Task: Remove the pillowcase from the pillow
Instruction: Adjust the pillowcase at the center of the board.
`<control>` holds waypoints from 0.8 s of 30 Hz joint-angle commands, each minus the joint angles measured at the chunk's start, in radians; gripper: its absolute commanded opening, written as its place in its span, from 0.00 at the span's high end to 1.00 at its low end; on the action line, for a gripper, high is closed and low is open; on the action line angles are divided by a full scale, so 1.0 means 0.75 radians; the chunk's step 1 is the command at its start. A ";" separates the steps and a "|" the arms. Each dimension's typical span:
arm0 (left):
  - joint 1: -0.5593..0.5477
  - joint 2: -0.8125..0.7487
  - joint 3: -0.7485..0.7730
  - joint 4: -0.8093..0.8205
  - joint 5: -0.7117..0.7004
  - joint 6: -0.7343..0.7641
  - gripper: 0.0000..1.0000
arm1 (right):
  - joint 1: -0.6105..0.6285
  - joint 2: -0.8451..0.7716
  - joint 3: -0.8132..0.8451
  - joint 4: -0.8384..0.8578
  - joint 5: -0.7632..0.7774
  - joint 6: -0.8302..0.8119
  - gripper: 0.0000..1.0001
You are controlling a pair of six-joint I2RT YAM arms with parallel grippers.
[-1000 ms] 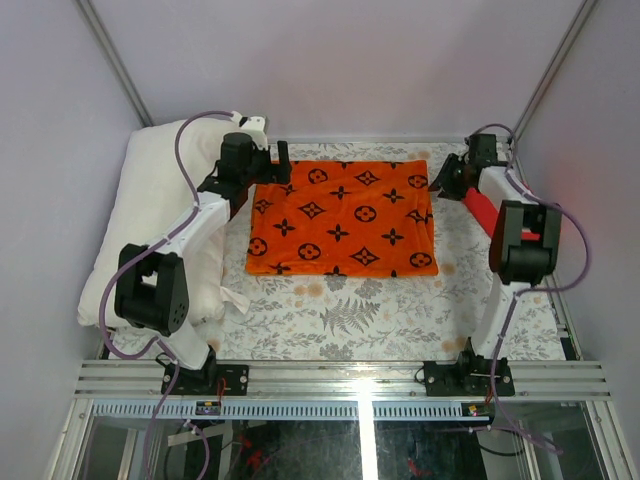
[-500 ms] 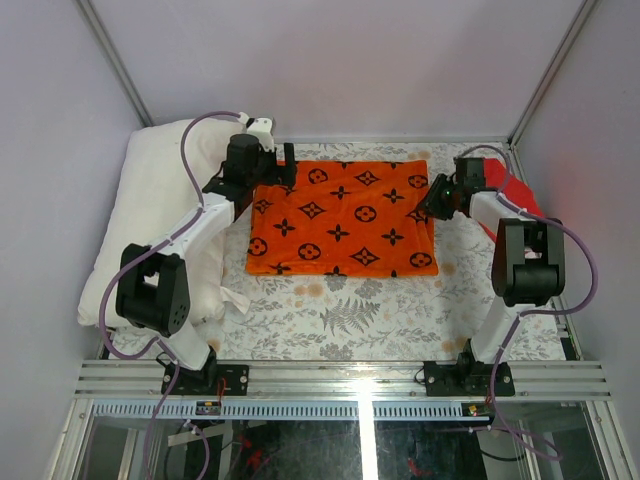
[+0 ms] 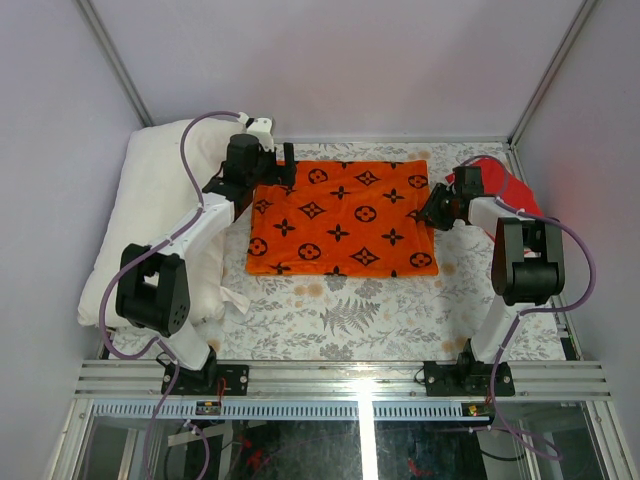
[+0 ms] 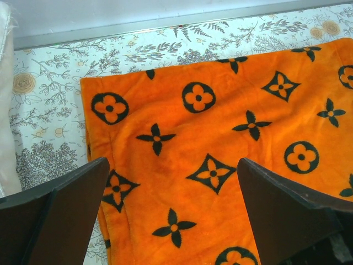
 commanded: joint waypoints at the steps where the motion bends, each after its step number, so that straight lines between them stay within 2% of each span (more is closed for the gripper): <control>1: -0.004 -0.047 0.008 0.024 -0.014 0.025 0.00 | -0.001 0.013 0.003 0.021 0.045 -0.023 0.53; 7: -0.003 -0.051 0.009 0.020 -0.016 0.026 0.00 | -0.001 0.061 0.009 0.014 0.045 -0.022 0.53; 9: -0.003 -0.054 0.007 0.019 -0.018 0.026 0.00 | -0.001 0.071 0.012 0.015 0.037 -0.017 0.56; 11: -0.003 -0.057 0.004 0.022 -0.021 0.029 0.00 | -0.001 0.071 0.014 0.017 0.030 -0.016 0.65; 14: -0.003 -0.060 0.005 0.020 -0.024 0.031 0.00 | 0.000 0.053 0.021 0.009 0.025 -0.015 0.88; 17: -0.003 -0.062 0.002 0.021 -0.024 0.031 0.00 | -0.001 0.027 0.039 -0.016 0.016 -0.019 1.00; 24: -0.003 -0.066 -0.003 0.019 -0.028 0.034 0.00 | -0.001 -0.054 0.058 -0.064 0.033 -0.022 1.00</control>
